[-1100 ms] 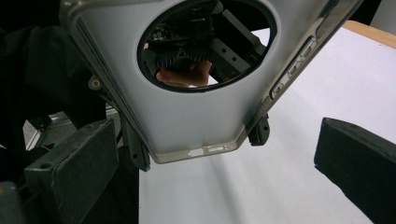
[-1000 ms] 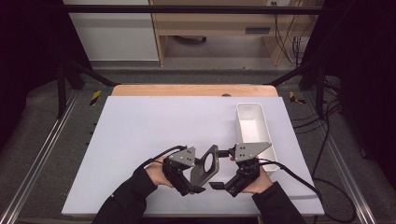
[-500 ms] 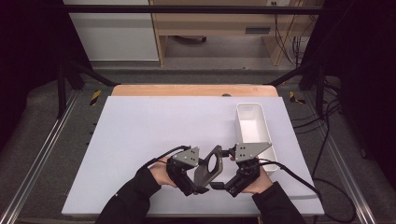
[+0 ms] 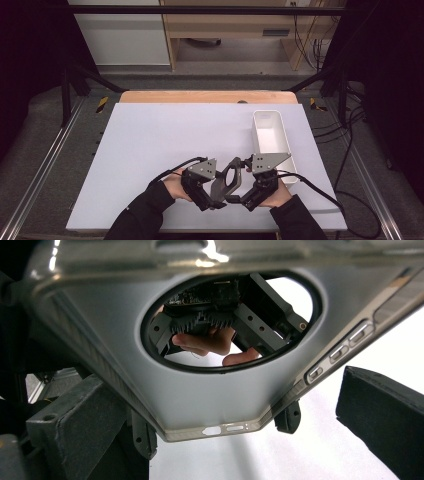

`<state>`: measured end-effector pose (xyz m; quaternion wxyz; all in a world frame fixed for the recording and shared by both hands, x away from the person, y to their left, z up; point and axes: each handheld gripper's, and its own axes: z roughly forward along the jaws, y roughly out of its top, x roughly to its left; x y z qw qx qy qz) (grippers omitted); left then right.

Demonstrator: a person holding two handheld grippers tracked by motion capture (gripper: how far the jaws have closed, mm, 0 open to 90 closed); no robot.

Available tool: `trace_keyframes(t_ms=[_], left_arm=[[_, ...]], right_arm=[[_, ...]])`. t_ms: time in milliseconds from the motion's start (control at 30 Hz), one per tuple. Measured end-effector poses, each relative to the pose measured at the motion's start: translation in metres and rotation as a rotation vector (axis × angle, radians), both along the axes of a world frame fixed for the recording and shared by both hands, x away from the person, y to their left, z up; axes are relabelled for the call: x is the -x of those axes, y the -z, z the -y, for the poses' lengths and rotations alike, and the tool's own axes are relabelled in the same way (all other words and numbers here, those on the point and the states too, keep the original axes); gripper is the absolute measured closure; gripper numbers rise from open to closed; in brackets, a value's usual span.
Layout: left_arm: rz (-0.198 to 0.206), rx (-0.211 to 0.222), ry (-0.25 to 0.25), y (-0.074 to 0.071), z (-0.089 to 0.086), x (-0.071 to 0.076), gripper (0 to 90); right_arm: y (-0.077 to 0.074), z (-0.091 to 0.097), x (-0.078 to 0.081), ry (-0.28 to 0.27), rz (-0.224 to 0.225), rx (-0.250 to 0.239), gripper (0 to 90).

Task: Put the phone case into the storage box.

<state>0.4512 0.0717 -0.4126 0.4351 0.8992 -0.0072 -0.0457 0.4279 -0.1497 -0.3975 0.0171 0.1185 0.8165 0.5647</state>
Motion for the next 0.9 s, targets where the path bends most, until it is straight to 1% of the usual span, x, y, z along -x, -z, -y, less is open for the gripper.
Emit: trace_keyframes(t_ms=[133, 633, 800, 900], left_arm=[[-0.002, 0.006, 0.002, -0.0002, 0.0009, 0.0002, 11.7], [0.000, 0.002, 0.011, 0.0005, 0.0040, 0.0010, 11.7], [0.004, -0.001, 0.012, 0.0010, 0.0044, 0.0012, 11.7], [0.004, 0.000, 0.012, 0.0009, 0.0043, 0.0013, 11.7]], right_arm=[[-0.0001, 0.0000, 0.0001, -0.003, 0.002, -0.003, 0.5], [0.0008, -0.0005, -0.0003, -0.014, -0.002, -0.001, 3.1], [0.0006, 0.0000, -0.0004, -0.020, -0.003, -0.003, 5.7], [0.0005, 0.0001, -0.0005, -0.030, -0.012, -0.009, 8.6]])
